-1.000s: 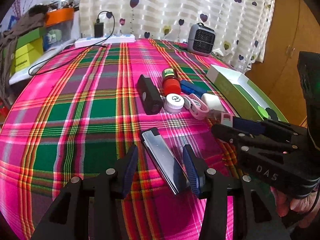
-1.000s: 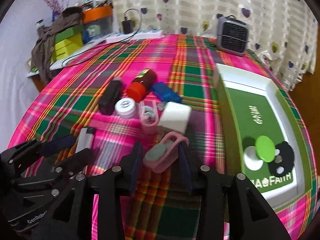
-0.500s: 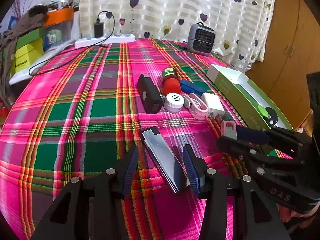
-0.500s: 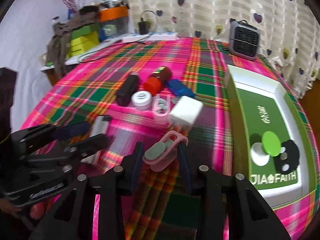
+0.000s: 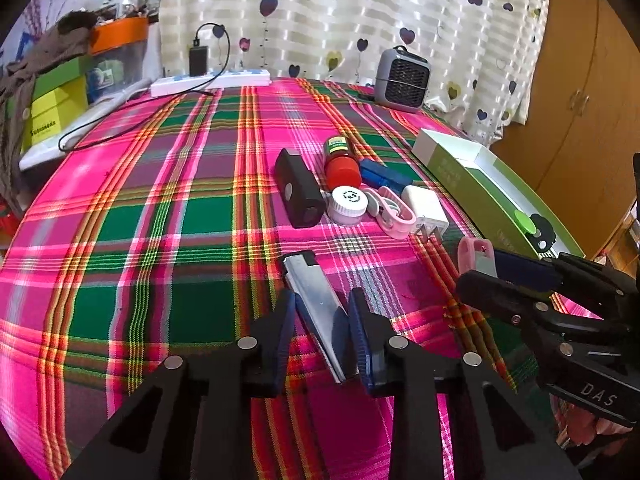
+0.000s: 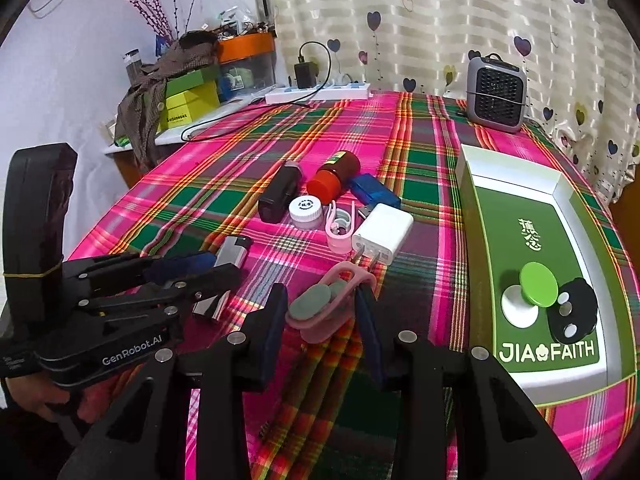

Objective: Organize rigid objects
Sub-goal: 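Lift the silver lighter with the left gripper while the right gripper lifts the pink clip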

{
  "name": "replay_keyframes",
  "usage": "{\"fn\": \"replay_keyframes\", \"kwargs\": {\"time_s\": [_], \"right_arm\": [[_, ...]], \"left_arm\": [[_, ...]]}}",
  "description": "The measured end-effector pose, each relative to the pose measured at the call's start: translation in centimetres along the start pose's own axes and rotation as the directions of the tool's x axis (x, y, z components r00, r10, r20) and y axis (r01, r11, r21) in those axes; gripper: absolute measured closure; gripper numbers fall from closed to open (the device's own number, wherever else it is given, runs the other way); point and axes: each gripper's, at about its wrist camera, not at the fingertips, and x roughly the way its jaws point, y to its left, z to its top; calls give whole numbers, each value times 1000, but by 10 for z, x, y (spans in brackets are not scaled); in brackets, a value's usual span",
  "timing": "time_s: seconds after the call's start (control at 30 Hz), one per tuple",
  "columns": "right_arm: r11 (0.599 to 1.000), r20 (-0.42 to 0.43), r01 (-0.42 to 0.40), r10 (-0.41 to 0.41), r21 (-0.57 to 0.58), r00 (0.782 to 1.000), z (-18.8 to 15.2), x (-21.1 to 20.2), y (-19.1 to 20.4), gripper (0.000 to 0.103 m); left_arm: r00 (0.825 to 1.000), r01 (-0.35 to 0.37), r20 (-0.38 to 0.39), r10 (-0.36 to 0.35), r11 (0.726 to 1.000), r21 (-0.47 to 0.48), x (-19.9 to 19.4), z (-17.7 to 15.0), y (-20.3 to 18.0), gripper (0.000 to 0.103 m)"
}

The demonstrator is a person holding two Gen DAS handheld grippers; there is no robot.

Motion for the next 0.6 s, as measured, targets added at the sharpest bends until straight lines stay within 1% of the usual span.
{"fn": "replay_keyframes", "kwargs": {"time_s": [0.07,0.2,0.23,0.43,0.6], "right_arm": [[1000,6,-6,6,0,1000,0,-1,0,67],[1000,18,-18,18,-2,1000,-1,-5,-2,67],[1000,21,-20,20,-1,1000,-2,-6,-3,67],[1000,32,-28,28,1,999,-3,-10,-6,67],[999,38,-33,33,1,999,-4,-14,-9,67]], "left_arm": [[1000,-3,3,3,1000,3,-2,0,-1,80],[1000,-4,21,3,1000,18,-6,0,-5,89],[1000,-3,23,3,1000,22,-7,1,-6,90],[1000,-13,25,12,999,35,-7,0,-8,91],[1000,-10,30,9,999,41,-9,1,-10,93]]}}
